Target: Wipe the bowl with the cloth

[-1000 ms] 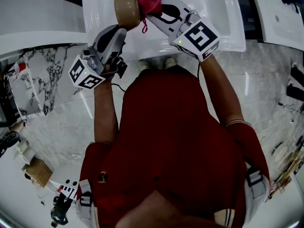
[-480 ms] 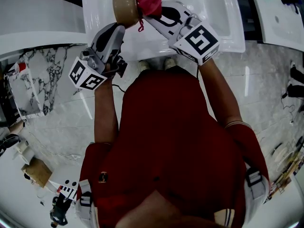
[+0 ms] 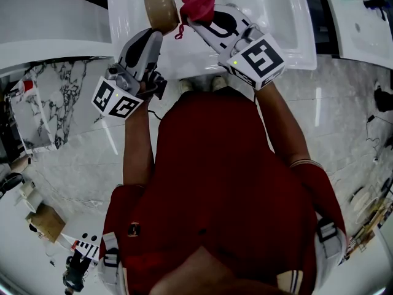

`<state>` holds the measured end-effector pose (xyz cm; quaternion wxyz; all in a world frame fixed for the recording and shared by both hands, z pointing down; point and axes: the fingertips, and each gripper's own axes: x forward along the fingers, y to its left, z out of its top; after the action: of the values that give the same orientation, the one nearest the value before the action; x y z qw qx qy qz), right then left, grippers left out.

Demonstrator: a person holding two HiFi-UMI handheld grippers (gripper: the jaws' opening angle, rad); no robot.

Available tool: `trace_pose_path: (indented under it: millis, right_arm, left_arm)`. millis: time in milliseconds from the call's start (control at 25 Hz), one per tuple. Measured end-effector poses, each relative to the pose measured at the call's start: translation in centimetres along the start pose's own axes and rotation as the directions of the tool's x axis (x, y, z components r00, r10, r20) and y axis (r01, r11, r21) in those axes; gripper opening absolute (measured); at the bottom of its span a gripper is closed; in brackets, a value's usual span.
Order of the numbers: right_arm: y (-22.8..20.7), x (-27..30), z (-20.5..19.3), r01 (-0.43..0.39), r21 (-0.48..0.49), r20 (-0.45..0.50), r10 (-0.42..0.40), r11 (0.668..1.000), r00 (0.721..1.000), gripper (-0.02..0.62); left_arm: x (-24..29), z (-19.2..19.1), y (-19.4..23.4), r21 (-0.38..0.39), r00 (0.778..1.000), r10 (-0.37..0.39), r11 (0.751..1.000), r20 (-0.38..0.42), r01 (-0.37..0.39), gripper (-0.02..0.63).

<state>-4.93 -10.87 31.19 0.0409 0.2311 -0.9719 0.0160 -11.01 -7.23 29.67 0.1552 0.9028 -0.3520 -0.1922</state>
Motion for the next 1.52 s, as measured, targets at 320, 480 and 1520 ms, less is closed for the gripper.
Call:
trace_pose_path:
  millis: [320, 480, 1520]
  right_arm:
    - [-0.4, -0.7, -0.2, 0.046, 0.02, 0.006, -0.046, 0.999, 0.999, 0.051]
    - [-0.4, -0.9, -0.6, 0.064, 0.027, 0.005, -0.064, 0.998, 0.998, 0.051]
    - [0.2, -1.1, -1.5, 0.092, 0.02, -0.014, -0.092, 0.996, 0.996, 0.051]
  left_arm:
    - [0.1, 0.2, 0.3, 0.014, 0.999, 0.039, 0.999, 0.012, -0.039, 0.012]
    - [0.1, 0.2, 0.5, 0.015, 0.999, 0.046, 0.999, 0.017, -0.046, 0.012]
    - [-0.1, 0.0, 0.7, 0.005, 0.999, 0.036, 0.999, 0.014, -0.036, 0.012]
